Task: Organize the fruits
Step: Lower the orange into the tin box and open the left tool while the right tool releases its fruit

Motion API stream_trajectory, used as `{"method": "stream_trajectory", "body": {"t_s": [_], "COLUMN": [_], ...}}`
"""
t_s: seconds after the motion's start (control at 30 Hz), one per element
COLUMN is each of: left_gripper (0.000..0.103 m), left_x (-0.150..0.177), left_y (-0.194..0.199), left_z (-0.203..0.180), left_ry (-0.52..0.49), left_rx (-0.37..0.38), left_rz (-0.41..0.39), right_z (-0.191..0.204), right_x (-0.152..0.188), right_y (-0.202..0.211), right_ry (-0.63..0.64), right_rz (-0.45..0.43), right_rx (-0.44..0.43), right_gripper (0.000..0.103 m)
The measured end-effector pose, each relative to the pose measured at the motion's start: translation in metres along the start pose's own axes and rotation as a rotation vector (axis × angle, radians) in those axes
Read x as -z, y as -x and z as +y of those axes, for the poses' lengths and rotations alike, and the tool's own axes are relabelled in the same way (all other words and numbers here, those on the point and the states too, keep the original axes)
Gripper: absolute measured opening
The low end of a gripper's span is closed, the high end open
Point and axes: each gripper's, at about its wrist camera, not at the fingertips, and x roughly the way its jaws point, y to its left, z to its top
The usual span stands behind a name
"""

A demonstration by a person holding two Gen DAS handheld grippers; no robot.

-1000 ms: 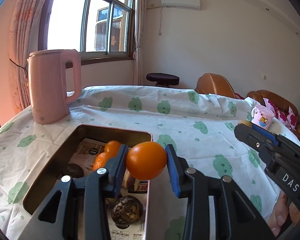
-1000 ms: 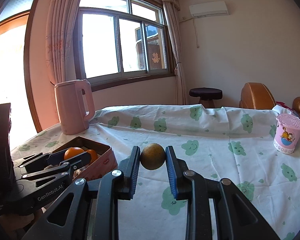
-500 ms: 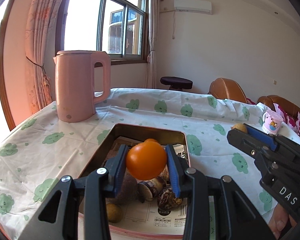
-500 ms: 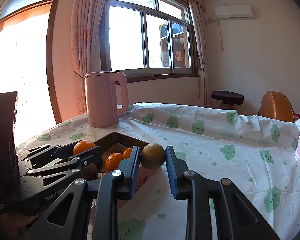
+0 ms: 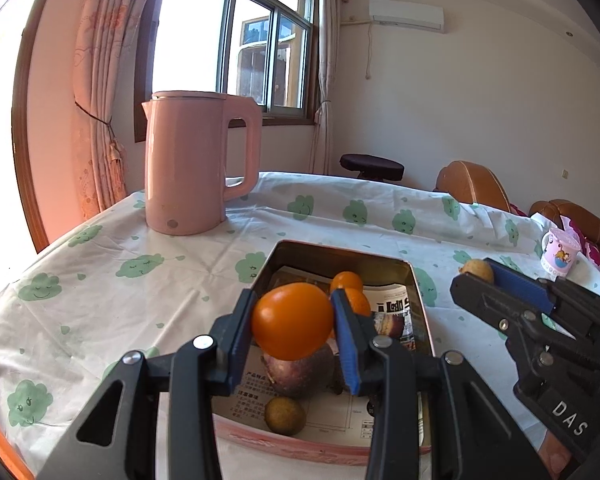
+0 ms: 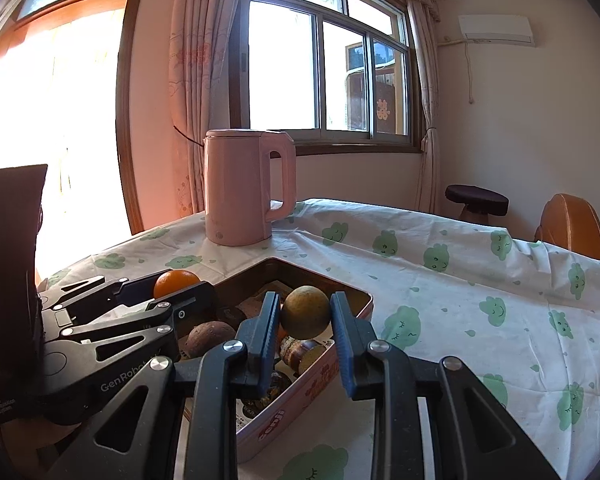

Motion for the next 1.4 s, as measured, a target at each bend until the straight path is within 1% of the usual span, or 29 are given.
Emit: {"method": "stream_trajectory", "body": {"t_s": [0.53,0.87,1.0,1.1,1.17,1.27,1.33,1.4], "left_gripper": [0.040,0.040,0.043,0.043,0.044,0.053,0.061,0.066], "left_x": [0.008,0.016,0.017,0.017,0.017,0.017,0.017,0.018], "left_y": [0.000,-0.011,-0.010,-0.009,-0.009,-0.007,-0.003,0.002], "left_z": [0.018,0.019,0.016,0.017,0.019,0.022,0.023,0.023], "left_ry": [0.022,0.013,0.003,0.004,0.009,0.015,0.015,0.014], "left_rx": [0.003,0.014,0.008,0.005,0.004,-0.007,-0.010,-0.007], "left_rz": [0.024,0.082,0.078,0.079,0.080,0.073,0.064,0.050], "right_z": [0.025,0.026,0.027,0.026,0.023,0.020,0.019,0.018], "right_x": [0.009,0.015,0.017,0.017,0.017,0.018,0.019,0.019], "right_y": [-0.021,-0.040,-0.047,-0.050,-0.050,-0.049,-0.045,-0.040], "right_ry": [0.037,0.033,0.031,0.031,0.016,0.000,-0.002,-0.003], "right_rz": [0.058,0.144,0.183,0.194,0.198,0.199,0.188,0.174], "right_rx": [-0.027,-0.047,-0.069,-0.066,-0.067,-0.059,-0.052,-0.037], "right_gripper": [0.028,0.028,0.028,0.033,0.041,0.049,0.051,0.055]}}
